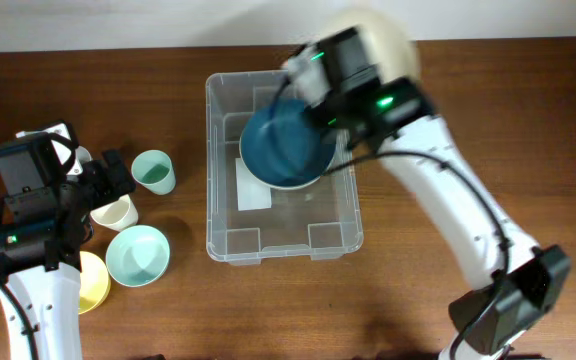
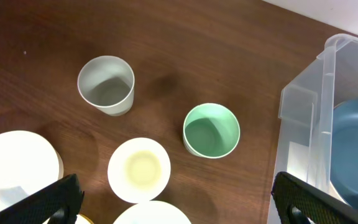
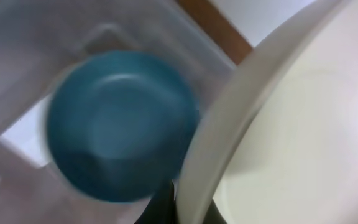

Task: Pack container
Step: 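Place the second cream bowl onto the stacked bowls in the container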

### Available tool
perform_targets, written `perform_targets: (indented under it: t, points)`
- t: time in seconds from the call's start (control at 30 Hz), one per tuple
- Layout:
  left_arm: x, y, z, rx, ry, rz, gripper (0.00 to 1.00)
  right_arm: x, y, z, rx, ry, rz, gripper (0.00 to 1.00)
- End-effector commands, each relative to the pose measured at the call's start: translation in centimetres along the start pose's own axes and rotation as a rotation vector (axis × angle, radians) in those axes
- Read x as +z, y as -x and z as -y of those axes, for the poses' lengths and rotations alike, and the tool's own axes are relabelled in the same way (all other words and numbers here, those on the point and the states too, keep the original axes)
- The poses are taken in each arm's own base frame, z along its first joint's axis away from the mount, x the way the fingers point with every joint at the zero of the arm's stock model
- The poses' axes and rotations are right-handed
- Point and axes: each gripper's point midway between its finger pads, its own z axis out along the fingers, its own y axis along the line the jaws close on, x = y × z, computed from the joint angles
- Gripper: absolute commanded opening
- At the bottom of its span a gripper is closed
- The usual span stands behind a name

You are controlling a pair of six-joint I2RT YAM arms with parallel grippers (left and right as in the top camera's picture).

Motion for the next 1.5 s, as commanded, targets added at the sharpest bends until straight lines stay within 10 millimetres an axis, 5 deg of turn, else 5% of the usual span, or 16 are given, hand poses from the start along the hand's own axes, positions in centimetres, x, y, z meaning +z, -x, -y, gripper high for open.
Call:
perform_targets:
  t: [0.0,0.13,0.33,0.37,0.4,0.43,0.53,0.63,0.8,0.93,1.07,1.23,1.47]
  points:
    - [-0.3,0.8,0.1,-0.011,-0.01,0.017,0.99,1.7,0.9,-4.4,-0.189,0.057,-0.008,0.04]
    - [-0.3,0.8,0.1,-0.011,-0.01,0.017,0.99,4.3,0.4,-8.2,-0.25,0.15,-0.044,0.04]
    - [-0.3,0.8,0.1,-0.011,-0.01,0.017,1.0,6.9,-0.9,-10.0,-0.271,0.194,-0.097,0.04]
    - [-0.3,0.8,0.1,-0.011,-0.01,0.017,0.99,7.0,-0.9,-10.1,-0.271,0.194,-0.1,0.09]
    - [-0.3,0.8,0.1,-0.011,-0.01,0.017,0.99,7.0,-0.9,-10.1,-0.271,0.194,-0.1,0.29]
    - [-0.3,0.8,0.1,-0.011,-0.01,0.017,0.99,7.0,-0.9,-10.0,-0.271,0.193,-0.1,0.38]
    - [-0.3,0.8,0.1,-0.011,-0.01,0.017,0.99,6.3,-0.3,-9.5,-0.256,0.172,-0.083,0.49]
    - [-0.3,0.8,0.1,-0.011,-0.01,0.017,0.99,4.6,0.8,-6.9,-0.145,0.061,-0.067,0.5]
    - [-0.3,0.8,0.2,-0.011,-0.012,0.018,1.0,-1.0,1.7,0.5,0.196,-0.159,0.008,0.49]
    - [0.0,1.3,2.4,0.077,-0.082,0.028,0.82,-7.7,-1.7,8.7,0.604,-0.281,0.075,0.48]
    - [1.6,1.2,5.5,0.155,-0.122,-0.017,0.82,-11.5,-6.4,14.1,0.864,-0.385,0.079,0.49]
    - [6.2,-0.2,8.9,0.237,-0.132,-0.136,0.82,-13.1,-12.6,17.5,1.012,-0.397,-0.009,0.5]
    - [13.0,-4.6,8.7,0.249,-0.099,-0.336,0.82,-13.6,-17.3,18.6,1.096,-0.415,-0.119,0.49]
